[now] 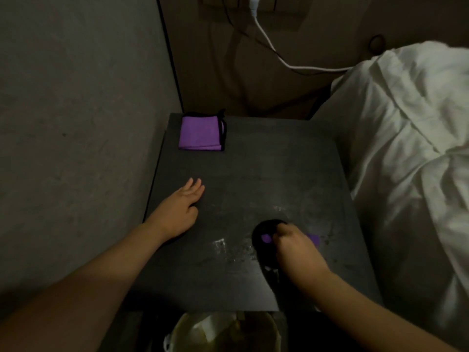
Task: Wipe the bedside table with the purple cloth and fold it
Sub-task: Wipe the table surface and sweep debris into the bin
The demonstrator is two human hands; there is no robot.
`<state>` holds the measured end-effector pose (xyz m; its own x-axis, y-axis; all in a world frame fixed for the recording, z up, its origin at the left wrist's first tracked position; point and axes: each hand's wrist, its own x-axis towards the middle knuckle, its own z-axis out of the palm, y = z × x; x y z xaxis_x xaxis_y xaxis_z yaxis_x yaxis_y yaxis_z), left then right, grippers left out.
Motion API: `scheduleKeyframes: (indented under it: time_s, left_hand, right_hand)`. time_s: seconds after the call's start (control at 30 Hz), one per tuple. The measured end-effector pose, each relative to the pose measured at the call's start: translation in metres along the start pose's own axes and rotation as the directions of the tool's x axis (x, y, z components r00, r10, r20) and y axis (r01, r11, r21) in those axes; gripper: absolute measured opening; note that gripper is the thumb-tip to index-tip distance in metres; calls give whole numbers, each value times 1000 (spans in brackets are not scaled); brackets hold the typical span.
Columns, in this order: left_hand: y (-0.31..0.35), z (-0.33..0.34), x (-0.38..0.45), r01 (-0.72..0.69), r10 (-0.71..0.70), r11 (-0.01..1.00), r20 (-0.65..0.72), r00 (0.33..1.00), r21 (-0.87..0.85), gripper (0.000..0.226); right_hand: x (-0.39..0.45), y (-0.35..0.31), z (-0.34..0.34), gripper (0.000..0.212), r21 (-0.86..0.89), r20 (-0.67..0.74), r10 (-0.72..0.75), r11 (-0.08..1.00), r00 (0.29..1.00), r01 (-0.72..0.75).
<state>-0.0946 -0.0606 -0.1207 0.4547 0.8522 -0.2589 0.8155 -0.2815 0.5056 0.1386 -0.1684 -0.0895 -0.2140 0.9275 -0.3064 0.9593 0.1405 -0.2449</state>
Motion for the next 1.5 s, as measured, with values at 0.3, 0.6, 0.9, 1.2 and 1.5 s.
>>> scheduleKeyframes:
  time_s: [0.3,0.6,0.9,1.2,1.5]
  left_hand:
    - [1,1,-1,-4,4,1000,-14,1000,-14,62]
    - [2,-1,1,-4,3,1000,-16,1000,-14,62]
    - [1,0,2,7,-7,1000,-9,1000,-12,63]
    - [2,1,2,-3,3,1000,-26,1000,-26,62]
    - [-1,3,1,2,-3,1000,-38,999,-20,62]
  right_hand:
    - [19,8,5,11,51,-78,96,994,992,-92]
    - [48,18,-5,21,63,-179,159,987,971,-150]
    - [51,24,-5,22,-32,-180,107,993,978,-115]
    - [17,24,5,18,12,-87,60,998,994,-59]
    - [-16,17,21,21,36,-48,-59,998,997,61]
